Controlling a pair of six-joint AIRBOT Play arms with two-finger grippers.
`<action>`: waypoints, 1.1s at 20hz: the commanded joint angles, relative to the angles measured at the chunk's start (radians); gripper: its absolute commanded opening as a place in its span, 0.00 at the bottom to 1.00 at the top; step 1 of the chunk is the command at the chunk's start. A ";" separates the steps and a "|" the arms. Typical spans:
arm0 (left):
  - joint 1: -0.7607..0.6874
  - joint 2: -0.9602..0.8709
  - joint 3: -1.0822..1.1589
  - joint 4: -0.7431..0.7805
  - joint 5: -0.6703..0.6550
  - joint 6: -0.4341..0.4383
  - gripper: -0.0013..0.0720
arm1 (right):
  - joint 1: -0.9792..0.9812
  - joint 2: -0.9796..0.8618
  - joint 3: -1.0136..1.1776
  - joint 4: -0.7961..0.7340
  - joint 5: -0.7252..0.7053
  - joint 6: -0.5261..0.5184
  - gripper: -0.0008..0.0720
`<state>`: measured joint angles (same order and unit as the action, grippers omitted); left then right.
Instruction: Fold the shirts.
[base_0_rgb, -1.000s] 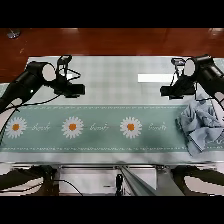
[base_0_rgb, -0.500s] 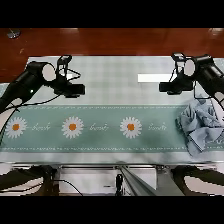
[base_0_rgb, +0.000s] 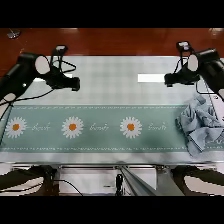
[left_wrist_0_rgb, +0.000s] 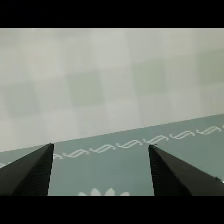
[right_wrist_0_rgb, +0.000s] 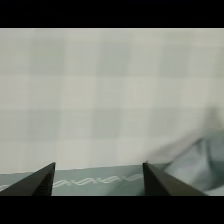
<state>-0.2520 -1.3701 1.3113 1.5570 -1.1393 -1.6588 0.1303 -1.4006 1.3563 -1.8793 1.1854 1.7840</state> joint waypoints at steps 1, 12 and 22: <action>0.076 0.069 0.048 0.055 -0.070 0.031 0.98 | -0.105 0.039 0.050 -0.200 0.065 0.004 0.87; 0.018 0.285 -0.404 -0.155 0.100 -0.017 0.98 | -0.543 0.058 -0.369 0.193 0.175 -0.163 0.87; 0.076 0.294 -0.379 -0.090 0.163 0.049 0.98 | -0.545 0.126 -0.165 0.634 0.177 -0.330 0.04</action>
<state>-0.2180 -1.0828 0.9108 1.4097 -0.9901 -1.6367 -0.4126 -1.3296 1.0683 -1.4288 1.3357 1.5085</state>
